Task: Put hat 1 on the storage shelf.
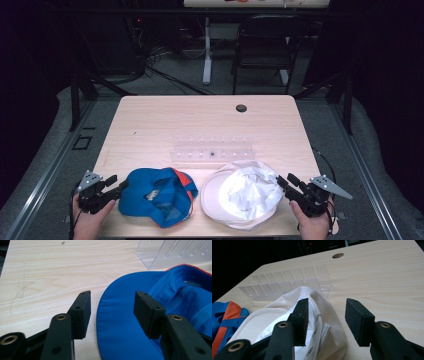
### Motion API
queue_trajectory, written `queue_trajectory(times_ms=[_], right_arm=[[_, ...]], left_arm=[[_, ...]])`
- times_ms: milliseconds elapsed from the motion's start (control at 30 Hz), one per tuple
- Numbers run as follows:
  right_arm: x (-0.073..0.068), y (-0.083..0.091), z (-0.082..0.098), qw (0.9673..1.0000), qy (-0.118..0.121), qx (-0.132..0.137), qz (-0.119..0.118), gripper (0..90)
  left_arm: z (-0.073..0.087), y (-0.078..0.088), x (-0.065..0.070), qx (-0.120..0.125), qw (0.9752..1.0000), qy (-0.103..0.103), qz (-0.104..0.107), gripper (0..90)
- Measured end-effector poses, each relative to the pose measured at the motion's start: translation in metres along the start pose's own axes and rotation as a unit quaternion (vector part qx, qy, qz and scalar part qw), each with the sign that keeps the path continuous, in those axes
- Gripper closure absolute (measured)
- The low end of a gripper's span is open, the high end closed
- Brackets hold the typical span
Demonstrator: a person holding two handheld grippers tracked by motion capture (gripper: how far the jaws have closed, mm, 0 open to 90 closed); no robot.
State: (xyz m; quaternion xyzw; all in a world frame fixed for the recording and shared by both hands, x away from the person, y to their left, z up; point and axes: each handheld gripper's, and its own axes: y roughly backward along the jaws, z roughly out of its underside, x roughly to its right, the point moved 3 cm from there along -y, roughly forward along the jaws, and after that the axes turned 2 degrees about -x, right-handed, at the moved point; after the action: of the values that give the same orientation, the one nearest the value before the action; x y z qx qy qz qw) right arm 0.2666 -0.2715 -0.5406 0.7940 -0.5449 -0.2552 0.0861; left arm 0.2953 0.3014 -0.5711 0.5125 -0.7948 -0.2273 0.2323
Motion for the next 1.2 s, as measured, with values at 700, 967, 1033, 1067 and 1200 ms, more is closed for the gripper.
queue_trajectory(times_ms=[700, 967, 1033, 1067, 1200], right_arm=[[0.002, -0.001, -0.002, 0.9992, -0.034, -0.013, -0.018, 55.3], [0.0, 0.003, -0.006, 0.9988, -0.033, -0.028, -0.02, 55.1], [-0.002, 0.004, -0.01, 0.9987, -0.035, -0.031, -0.02, 54.8], [-0.002, 0.005, -0.011, 0.9987, -0.032, -0.036, -0.018, 54.7], [-0.007, 0.008, -0.024, 0.9978, -0.018, -0.061, -0.018, 54.1]], left_arm=[[0.002, 0.003, -0.002, 0.003, 1.0, 0.007, -0.001, 50.6], [0.001, 0.005, -0.002, 0.004, 1.0, 0.004, -0.002, 50.5], [0.001, 0.005, -0.001, 0.006, 1.0, 0.003, -0.002, 50.5], [0.0, 0.006, 0.0, 0.008, 1.0, 0.002, -0.001, 50.5], [-0.002, 0.005, 0.002, 0.005, 1.0, -0.005, -0.001, 50.5]])
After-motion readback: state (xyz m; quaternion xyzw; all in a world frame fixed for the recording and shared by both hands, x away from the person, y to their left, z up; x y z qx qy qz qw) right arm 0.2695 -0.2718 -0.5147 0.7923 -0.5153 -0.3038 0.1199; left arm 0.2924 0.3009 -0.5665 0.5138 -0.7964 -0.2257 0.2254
